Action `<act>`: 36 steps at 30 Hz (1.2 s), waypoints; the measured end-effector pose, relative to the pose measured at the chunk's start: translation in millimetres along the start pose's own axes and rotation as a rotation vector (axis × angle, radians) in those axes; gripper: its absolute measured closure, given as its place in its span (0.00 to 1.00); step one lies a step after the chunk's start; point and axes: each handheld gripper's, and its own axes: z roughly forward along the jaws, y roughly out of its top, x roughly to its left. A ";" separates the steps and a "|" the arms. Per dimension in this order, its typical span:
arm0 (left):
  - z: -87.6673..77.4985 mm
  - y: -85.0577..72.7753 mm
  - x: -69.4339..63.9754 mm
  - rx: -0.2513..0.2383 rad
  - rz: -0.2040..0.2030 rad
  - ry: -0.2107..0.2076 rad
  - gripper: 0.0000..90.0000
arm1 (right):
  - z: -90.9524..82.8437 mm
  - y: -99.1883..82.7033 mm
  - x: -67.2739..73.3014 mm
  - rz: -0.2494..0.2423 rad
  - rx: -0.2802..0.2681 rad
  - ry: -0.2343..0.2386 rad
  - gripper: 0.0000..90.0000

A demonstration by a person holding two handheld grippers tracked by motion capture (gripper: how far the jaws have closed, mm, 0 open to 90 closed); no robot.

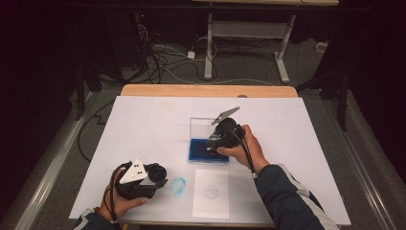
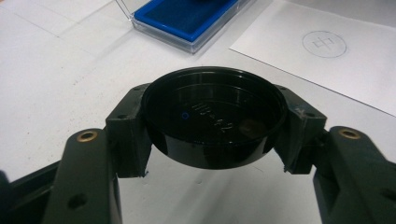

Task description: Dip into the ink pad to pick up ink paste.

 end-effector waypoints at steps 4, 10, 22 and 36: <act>-0.1 0.1 -0.1 0.001 0.003 0.000 0.41 | 3.6 -1.4 0.6 -0.005 0.010 0.003 0.64; 0.2 0.0 -0.1 0.002 0.002 -0.002 0.41 | 7.8 -6.3 -1.3 -0.002 0.021 0.010 0.64; 1.3 0.7 -2.0 0.009 0.010 -0.011 0.41 | 8.3 -11.8 0.1 -0.014 -0.006 0.008 0.64; 1.0 0.7 -1.8 0.008 0.007 -0.011 0.41 | 8.2 -14.8 -0.8 -0.012 -0.022 0.014 0.64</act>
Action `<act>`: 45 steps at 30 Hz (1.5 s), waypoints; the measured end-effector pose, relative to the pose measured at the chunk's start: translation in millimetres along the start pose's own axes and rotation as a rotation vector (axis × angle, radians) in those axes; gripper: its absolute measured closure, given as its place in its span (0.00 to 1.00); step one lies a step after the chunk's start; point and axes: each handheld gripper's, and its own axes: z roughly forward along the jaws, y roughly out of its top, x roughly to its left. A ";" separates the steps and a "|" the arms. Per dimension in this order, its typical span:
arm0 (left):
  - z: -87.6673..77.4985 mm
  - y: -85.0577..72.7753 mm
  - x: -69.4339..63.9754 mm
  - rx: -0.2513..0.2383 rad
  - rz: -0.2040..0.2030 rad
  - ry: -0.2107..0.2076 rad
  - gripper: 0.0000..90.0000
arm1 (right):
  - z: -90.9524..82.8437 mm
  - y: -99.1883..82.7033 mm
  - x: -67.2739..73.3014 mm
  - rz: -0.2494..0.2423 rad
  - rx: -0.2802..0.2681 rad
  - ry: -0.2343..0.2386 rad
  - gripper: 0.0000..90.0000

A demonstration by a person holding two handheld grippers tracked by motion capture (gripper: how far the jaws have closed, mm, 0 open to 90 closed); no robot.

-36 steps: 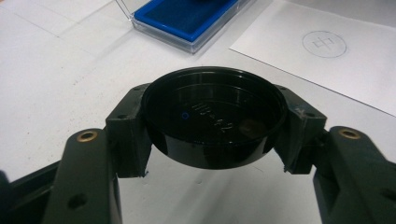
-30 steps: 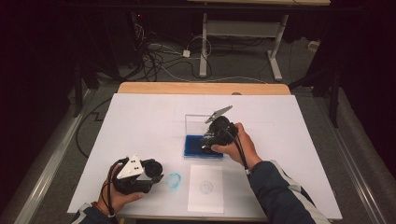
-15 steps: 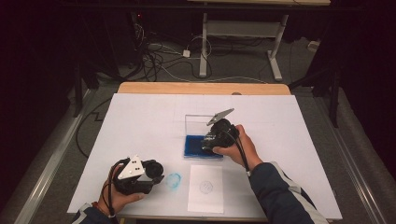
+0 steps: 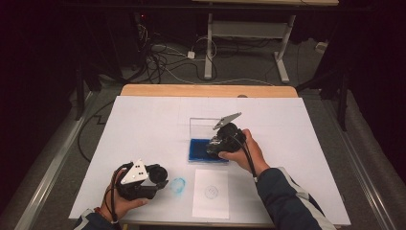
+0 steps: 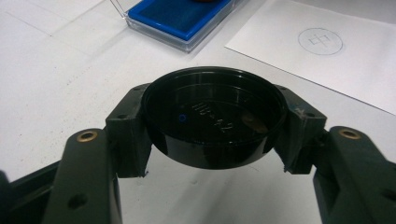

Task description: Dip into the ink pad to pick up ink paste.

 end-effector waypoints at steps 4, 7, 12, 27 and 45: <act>0.1 0.1 0.0 -0.001 0.001 -0.001 0.41 | -0.9 0.2 2.3 0.001 0.010 -0.008 0.64; 0.0 0.0 0.0 0.000 0.001 0.000 0.41 | -1.1 0.2 1.3 0.002 0.012 -0.003 0.64; 0.0 0.2 -0.4 0.000 0.002 -0.002 0.41 | -0.6 0.4 2.5 -0.007 0.011 -0.011 0.64; -1.7 0.0 1.1 -0.012 -0.007 0.002 0.41 | -12.6 10.5 1.5 0.003 0.009 -0.038 0.64; -2.4 1.3 1.0 -0.013 -0.001 0.004 0.41 | -66.7 14.9 13.3 -0.031 -0.134 -0.021 0.64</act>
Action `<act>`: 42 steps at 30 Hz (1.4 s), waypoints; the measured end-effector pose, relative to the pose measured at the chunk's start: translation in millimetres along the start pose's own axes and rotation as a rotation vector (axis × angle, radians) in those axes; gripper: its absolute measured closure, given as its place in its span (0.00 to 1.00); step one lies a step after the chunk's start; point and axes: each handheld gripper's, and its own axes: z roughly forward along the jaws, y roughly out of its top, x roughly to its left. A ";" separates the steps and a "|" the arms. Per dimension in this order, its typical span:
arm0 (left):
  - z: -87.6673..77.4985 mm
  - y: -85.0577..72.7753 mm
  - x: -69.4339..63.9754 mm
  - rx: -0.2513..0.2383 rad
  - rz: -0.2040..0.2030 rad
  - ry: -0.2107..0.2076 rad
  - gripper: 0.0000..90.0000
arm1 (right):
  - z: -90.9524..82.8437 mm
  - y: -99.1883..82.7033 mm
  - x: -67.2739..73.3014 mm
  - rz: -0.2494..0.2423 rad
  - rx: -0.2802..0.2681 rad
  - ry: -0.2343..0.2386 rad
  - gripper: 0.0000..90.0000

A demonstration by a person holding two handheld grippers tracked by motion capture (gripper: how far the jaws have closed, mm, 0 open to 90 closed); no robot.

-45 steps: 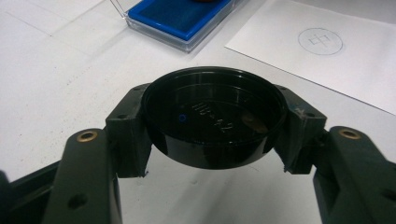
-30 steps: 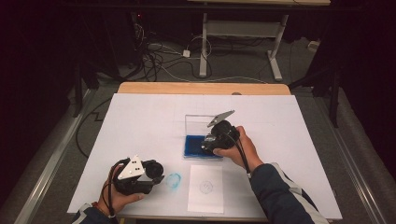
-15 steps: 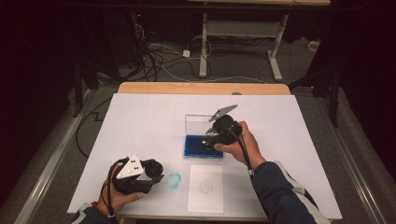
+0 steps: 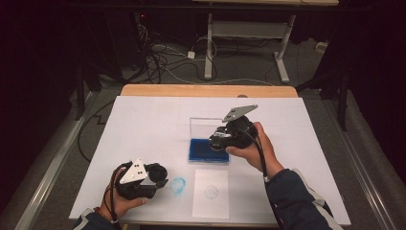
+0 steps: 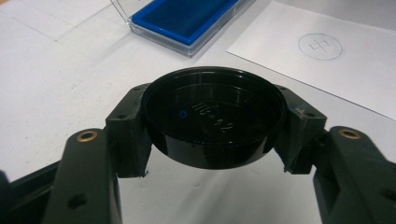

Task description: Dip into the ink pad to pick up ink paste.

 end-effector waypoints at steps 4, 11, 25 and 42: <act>0.9 -0.3 -0.3 0.002 0.000 -0.001 0.41 | -3.0 -6.0 7.6 -0.015 -0.013 0.000 0.64; 0.7 0.0 -0.8 0.002 0.000 0.000 0.41 | -6.5 -18.3 18.0 -0.029 -0.031 0.019 0.64; -0.7 0.0 1.1 -0.011 0.004 0.002 0.41 | -21.4 -23.7 29.6 -0.061 -0.068 0.066 0.64; -3.3 -2.8 1.5 -0.002 -0.001 0.012 0.41 | -30.8 -20.9 36.6 -0.081 -0.084 0.099 0.64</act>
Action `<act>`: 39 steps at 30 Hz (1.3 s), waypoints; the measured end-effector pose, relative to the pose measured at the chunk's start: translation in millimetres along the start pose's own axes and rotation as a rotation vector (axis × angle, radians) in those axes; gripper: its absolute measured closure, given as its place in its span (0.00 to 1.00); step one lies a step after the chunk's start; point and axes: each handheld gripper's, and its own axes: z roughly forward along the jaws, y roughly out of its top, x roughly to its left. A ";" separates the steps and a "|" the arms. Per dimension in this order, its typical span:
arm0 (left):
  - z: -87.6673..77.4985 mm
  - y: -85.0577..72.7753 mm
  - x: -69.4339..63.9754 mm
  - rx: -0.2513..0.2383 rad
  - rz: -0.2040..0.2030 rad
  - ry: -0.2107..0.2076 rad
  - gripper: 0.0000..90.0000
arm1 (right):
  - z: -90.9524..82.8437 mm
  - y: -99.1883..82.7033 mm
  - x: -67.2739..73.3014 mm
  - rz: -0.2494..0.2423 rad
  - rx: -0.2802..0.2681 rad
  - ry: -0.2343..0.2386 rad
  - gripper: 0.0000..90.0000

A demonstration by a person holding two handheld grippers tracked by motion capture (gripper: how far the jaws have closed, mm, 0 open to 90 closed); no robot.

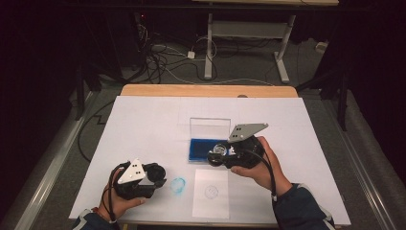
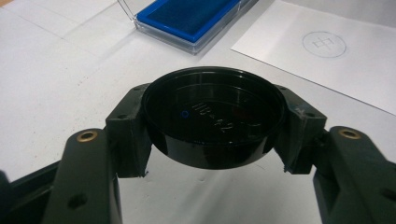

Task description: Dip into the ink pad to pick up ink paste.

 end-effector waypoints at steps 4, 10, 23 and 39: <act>-2.3 0.7 0.2 -0.002 -0.002 0.010 0.41 | -2.8 0.8 2.9 -0.009 -0.004 -0.003 0.64; -5.2 -1.0 -0.3 -0.007 -0.008 0.012 0.41 | -3.4 0.0 9.6 -0.019 0.005 0.005 0.64; -6.1 -2.2 0.1 -0.007 -0.009 0.011 0.41 | 0.2 -2.1 19.8 -0.029 0.016 0.025 0.64; -4.2 -3.1 -0.6 0.000 -0.010 0.000 0.41 | 4.7 -7.0 31.5 -0.042 0.031 0.054 0.64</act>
